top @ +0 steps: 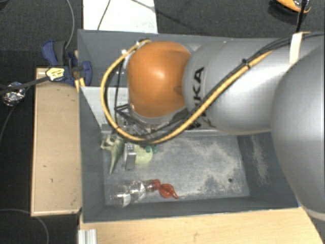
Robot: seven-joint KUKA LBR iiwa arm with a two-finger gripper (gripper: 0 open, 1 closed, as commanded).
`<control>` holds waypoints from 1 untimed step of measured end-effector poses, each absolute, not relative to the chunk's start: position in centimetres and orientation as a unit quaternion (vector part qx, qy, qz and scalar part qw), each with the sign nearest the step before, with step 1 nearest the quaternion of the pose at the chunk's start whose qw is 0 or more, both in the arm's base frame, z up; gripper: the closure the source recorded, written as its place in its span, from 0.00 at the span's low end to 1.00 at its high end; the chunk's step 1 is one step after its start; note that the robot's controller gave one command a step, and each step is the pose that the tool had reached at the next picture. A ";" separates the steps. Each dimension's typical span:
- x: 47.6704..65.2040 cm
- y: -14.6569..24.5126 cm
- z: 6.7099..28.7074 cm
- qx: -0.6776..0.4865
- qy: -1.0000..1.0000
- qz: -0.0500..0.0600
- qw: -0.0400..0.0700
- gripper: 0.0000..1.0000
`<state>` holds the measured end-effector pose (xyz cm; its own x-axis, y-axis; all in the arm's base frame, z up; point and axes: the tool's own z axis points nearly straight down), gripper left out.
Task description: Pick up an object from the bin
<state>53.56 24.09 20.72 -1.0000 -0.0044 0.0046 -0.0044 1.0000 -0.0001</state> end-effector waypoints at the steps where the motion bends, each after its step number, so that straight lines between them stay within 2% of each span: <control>1: 53.7 24.0 21.2 0.000 -1.000 -0.001 -0.001 0.00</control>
Offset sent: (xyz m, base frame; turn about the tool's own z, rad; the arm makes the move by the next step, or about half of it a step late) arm 0.0295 -0.0452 -0.1061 0.1333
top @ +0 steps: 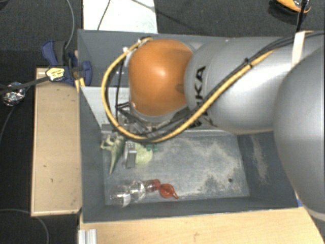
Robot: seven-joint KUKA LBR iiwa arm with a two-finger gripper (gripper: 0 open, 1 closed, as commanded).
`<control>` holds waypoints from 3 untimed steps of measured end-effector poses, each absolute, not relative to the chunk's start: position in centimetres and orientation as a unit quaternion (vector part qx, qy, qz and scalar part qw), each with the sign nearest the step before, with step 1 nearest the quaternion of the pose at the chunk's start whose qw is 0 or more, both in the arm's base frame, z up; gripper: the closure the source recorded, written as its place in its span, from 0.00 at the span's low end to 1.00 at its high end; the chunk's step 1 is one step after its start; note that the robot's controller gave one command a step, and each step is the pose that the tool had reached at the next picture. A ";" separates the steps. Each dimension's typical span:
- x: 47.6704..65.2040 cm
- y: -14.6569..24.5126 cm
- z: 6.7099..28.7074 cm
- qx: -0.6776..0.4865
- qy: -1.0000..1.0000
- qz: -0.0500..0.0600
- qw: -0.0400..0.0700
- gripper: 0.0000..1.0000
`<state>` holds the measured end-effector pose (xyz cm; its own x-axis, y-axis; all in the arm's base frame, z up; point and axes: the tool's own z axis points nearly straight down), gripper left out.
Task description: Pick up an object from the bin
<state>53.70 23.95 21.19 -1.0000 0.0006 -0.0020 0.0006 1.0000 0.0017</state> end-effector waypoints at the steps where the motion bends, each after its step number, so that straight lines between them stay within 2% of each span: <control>1: 54.9 22.5 17.6 0.021 1.000 0.003 0.004 0.00; 2: 55.1 21.9 16.0 0.028 1.000 0.002 0.003 0.00; 3: 54.2 20.1 13.9 -0.022 1.000 0.001 0.001 0.00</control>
Offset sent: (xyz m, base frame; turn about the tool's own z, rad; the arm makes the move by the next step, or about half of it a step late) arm 0.0227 -0.0492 -0.1075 -0.0605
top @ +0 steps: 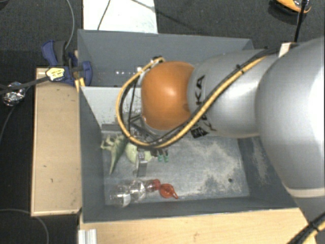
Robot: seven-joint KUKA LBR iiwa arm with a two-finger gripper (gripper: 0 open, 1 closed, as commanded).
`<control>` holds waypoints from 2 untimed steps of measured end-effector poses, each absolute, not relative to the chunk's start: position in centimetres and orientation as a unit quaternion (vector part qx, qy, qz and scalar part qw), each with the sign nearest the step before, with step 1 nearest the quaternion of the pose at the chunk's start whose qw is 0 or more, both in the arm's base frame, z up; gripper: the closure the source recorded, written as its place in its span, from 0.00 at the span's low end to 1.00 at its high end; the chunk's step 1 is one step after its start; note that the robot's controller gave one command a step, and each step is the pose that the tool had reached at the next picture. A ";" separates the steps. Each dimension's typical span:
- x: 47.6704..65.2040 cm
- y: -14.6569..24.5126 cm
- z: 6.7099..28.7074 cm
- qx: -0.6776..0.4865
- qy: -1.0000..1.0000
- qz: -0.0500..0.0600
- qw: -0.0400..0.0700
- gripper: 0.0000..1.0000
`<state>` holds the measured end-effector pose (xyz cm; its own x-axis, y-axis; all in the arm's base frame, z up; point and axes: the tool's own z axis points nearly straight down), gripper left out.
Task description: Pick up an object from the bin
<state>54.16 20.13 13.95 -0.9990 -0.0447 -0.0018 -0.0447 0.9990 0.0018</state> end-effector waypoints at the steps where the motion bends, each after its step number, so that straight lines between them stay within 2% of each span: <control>1: 54.2 18.6 11.7 -0.015 1.000 0.002 0.004 0.00; 2: 55.0 16.0 10.3 0.008 1.000 0.001 0.001 0.00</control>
Offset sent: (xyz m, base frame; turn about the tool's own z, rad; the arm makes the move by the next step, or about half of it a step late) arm 0.0183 -0.0725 -0.0501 -0.0917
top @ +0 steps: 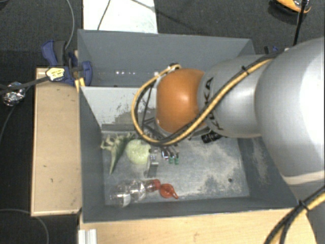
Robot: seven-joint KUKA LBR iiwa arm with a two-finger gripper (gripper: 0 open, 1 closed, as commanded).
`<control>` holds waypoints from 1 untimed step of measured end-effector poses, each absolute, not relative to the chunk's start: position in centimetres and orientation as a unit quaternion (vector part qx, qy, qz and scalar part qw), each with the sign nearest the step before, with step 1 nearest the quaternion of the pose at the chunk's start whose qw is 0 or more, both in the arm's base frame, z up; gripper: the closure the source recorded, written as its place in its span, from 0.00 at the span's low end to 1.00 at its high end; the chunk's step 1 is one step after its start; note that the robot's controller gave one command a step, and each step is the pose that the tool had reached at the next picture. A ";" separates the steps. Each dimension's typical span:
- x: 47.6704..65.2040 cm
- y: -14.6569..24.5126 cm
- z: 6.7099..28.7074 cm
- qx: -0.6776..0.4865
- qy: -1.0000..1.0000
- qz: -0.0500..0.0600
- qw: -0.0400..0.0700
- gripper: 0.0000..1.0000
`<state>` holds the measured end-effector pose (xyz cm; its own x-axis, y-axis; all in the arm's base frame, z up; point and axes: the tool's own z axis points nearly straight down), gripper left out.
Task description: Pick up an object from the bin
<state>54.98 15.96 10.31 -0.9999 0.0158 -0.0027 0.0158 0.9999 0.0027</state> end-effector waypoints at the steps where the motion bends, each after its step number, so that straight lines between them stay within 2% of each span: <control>1: 56.2 15.4 7.3 0.145 0.989 0.003 0.002 1.00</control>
Offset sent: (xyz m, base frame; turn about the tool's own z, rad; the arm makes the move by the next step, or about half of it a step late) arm 0.0000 0.0000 0.0000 0.0000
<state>56.23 15.39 7.25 -0.9579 0.2869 -0.0038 0.2869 0.9579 0.0068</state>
